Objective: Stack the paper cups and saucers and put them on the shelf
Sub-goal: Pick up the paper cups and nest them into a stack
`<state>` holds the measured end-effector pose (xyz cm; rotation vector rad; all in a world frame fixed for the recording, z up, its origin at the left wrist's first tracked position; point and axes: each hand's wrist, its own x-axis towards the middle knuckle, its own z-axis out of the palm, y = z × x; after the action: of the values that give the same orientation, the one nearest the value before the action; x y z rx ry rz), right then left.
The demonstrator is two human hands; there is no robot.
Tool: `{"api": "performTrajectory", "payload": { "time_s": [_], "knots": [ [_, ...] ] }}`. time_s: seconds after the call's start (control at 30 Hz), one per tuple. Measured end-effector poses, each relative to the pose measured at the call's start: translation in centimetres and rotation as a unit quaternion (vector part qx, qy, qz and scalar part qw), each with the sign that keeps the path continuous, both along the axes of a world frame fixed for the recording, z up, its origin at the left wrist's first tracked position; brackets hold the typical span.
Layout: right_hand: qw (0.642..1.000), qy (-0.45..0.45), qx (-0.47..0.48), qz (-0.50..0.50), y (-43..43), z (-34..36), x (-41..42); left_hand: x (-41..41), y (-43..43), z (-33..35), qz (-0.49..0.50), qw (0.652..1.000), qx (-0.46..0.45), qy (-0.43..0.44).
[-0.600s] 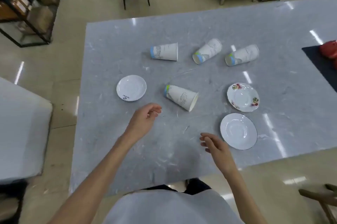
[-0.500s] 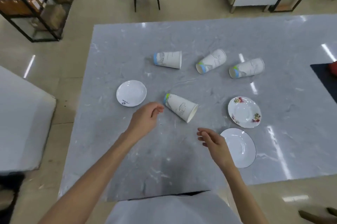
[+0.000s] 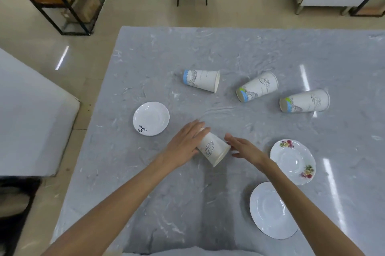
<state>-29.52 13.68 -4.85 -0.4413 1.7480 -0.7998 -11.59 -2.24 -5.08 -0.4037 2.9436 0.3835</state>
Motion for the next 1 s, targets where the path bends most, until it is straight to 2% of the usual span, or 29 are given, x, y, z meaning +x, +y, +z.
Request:
{"api": "performTrajectory", "payload": {
  "time_s": [0.1,0.2,0.3,0.37,0.47,0.53,0.63,0.73,0.8,0.83,0.87,0.93,0.97,1.0],
  "knots": [
    [0.996,-0.053,-0.021,-0.071,0.9,-0.9,1.4,-0.6,0.2,-1.0,-0.036,0.999,-0.005,0.002],
    [0.991,-0.058,-0.042,-0.113,1.4,-1.5,2.2,-0.9,0.2,-1.2,-0.036,0.999,-0.002,0.034],
    [0.985,-0.070,-0.064,-0.141,1.4,-1.2,2.7,-1.0,0.1,-1.1,-0.047,0.995,-0.038,0.084],
    [0.980,-0.076,-0.097,-0.156,1.0,-0.5,2.8,-0.7,-0.2,-0.8,-0.025,0.996,-0.026,0.082],
    [0.961,-0.114,-0.164,-0.193,-0.1,1.2,3.2,0.5,-0.5,-0.8,0.088,0.986,0.113,0.085],
    [0.951,-0.150,-0.202,-0.180,-0.9,2.5,4.5,2.2,-0.3,-1.1,0.182,0.945,0.245,0.116],
    [0.960,-0.148,-0.205,-0.123,-2.3,2.7,7.1,5.4,0.4,-2.1,0.308,0.870,0.347,0.166],
    [0.981,-0.050,-0.157,-0.098,-4.6,3.3,7.0,7.9,0.8,-3.2,0.375,0.813,0.400,0.198],
    [0.982,0.063,-0.142,-0.106,-7.2,3.8,4.7,8.3,0.9,-3.7,0.390,0.793,0.421,0.205],
    [0.975,0.151,-0.135,-0.094,-8.8,4.1,3.2,8.5,0.9,-3.9,0.392,0.791,0.423,0.205],
    [0.956,0.257,-0.121,-0.067,-10.6,4.3,1.4,8.6,1.0,-4.1,0.392,0.790,0.424,0.206],
    [0.892,0.442,-0.093,0.014,-14.3,5.0,-2.0,8.8,1.1,-4.3,0.387,0.779,0.445,0.212],
    [0.862,0.497,-0.079,0.069,-16.2,5.4,-3.4,8.8,1.2,-4.3,0.392,0.765,0.463,0.218],
    [0.830,0.536,-0.067,0.138,-18.1,5.9,-4.7,8.9,1.3,-4.4,0.386,0.767,0.463,0.220]
  ]
}}
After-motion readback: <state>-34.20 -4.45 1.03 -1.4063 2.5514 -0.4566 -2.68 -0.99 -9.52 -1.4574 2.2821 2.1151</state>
